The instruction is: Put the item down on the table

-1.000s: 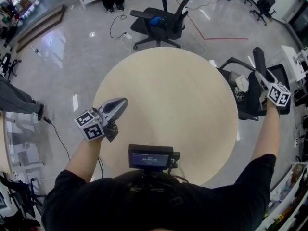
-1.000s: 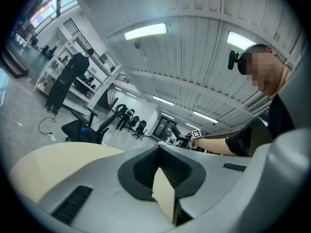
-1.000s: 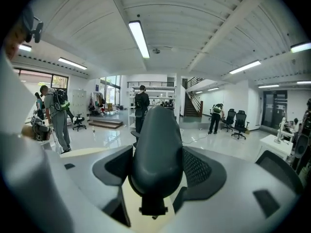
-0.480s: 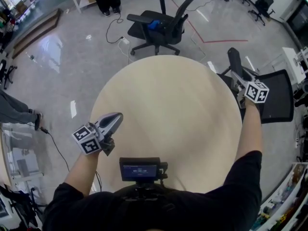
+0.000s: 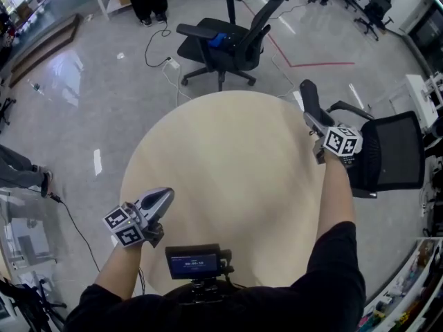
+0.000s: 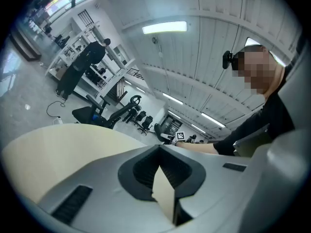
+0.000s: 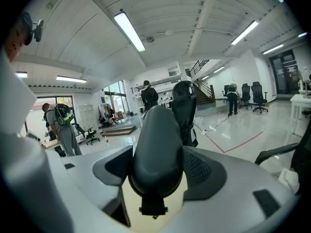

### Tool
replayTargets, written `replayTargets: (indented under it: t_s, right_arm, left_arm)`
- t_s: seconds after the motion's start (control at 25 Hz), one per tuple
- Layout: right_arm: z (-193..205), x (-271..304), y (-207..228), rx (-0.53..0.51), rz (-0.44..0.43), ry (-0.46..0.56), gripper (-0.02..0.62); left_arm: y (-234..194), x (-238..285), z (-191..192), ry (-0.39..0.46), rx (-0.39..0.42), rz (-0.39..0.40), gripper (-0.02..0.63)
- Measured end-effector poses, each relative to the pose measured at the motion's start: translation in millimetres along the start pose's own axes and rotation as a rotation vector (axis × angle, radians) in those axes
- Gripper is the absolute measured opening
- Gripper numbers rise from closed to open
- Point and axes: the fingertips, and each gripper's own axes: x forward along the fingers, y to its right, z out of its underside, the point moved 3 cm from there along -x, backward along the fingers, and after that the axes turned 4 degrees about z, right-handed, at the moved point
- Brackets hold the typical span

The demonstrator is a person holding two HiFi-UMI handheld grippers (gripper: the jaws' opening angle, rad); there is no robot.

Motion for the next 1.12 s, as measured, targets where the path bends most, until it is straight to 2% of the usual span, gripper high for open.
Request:
replayTargets:
  t_s: [0.28,0.52,0.8,1.12]
  right_arm:
    - [42,52,-17,0.007,-0.037,-0.042,0.325]
    - [62,78,-26,-0.023,-0.072,-0.069,0.325]
    - [91,98,-35,-0.158,-0.095,-0.167,0.325]
    - [110,102,-29,-0.234,-0.096,-0.241,0.325]
  left_arm:
    - [-30,-6,16,-0.004,-0.046,-0.018,0.002]
    - [-54,-7,26,-0.008,-0.045,-0.038,0.002]
    - [-78,2,24,0.011,-0.044,-0.046,0.002]
    - [-88,9,36,0.001,-0.056,-0.048,0.002]
